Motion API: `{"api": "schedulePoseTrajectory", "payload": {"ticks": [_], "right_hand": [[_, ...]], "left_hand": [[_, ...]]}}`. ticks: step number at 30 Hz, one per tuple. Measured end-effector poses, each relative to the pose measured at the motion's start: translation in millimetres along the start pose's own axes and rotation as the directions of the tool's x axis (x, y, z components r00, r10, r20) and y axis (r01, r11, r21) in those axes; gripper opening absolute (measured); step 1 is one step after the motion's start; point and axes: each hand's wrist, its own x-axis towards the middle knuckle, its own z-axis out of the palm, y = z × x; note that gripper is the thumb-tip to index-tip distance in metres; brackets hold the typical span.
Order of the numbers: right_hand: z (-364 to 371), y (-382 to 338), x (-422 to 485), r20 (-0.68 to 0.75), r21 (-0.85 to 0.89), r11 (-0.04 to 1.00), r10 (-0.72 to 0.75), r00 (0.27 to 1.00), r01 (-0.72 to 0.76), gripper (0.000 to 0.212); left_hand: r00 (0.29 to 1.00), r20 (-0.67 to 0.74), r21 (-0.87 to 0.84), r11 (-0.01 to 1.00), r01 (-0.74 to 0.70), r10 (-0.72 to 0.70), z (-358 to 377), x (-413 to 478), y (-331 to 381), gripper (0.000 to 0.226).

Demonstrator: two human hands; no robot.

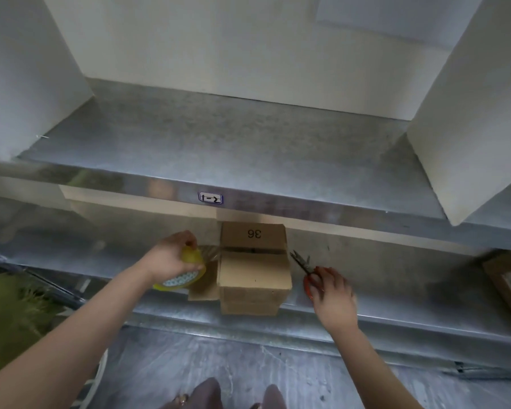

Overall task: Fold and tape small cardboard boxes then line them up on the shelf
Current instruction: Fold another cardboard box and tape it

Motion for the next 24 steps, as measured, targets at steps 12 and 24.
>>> {"api": "schedulePoseTrajectory", "payload": {"ticks": [12,24], "right_hand": [[-25.0,-115.3,-23.8,0.043,0.189,0.957,-0.231,0.972,0.22,0.079],[-29.6,-129.2,-22.8,0.134,0.084,0.989,-0.13,0.982,0.12,0.078]], "left_hand": [[0.993,0.086,-0.036,0.996,-0.077,0.08,-9.9,16.3,-22.1,0.046],[0.976,0.164,-0.002,0.99,-0.144,0.143,-42.9,31.0,-67.2,0.039]]}}
